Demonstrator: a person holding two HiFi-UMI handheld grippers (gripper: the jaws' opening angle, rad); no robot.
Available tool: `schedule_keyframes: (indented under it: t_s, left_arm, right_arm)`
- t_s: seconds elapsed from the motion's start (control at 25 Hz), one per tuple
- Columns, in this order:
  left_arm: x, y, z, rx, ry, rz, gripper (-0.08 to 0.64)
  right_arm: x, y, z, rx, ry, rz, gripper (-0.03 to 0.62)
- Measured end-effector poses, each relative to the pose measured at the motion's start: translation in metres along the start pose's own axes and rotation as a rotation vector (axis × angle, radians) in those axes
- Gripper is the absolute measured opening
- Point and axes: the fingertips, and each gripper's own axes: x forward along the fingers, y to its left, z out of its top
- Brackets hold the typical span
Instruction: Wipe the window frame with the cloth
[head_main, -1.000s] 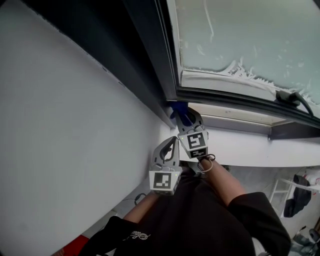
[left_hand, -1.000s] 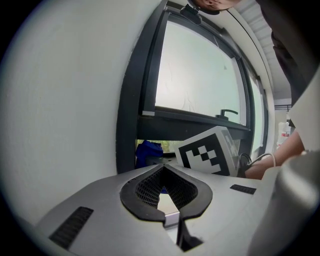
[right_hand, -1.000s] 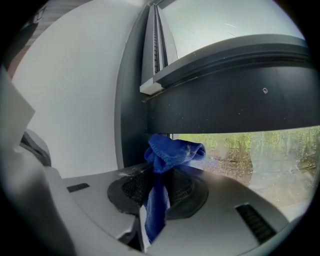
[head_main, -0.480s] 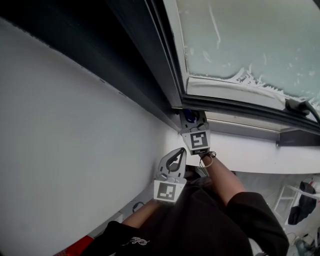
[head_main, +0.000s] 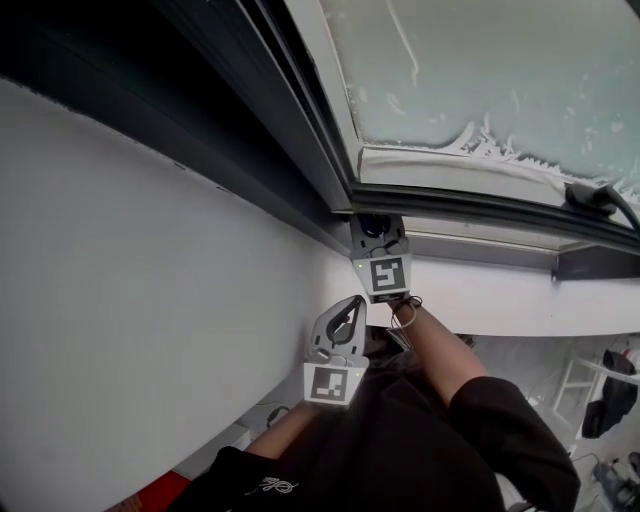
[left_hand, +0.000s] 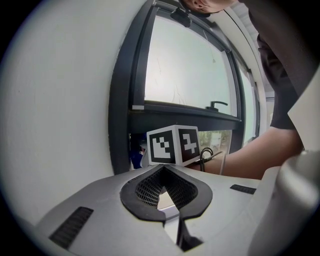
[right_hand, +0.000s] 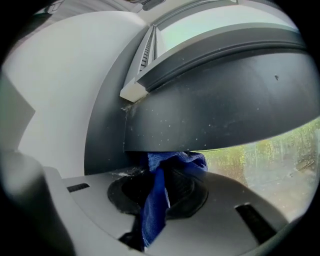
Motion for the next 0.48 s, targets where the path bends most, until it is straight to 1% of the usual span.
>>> schedule_keyframes:
  t_s: [0.48]
  left_arm:
    - [0.006,-0.011,0.0,-0.006,-0.002,-0.03,0.006]
  right_arm:
    - [-0.025,-0.028,0.004,-0.013,0.016,-0.061,0.052]
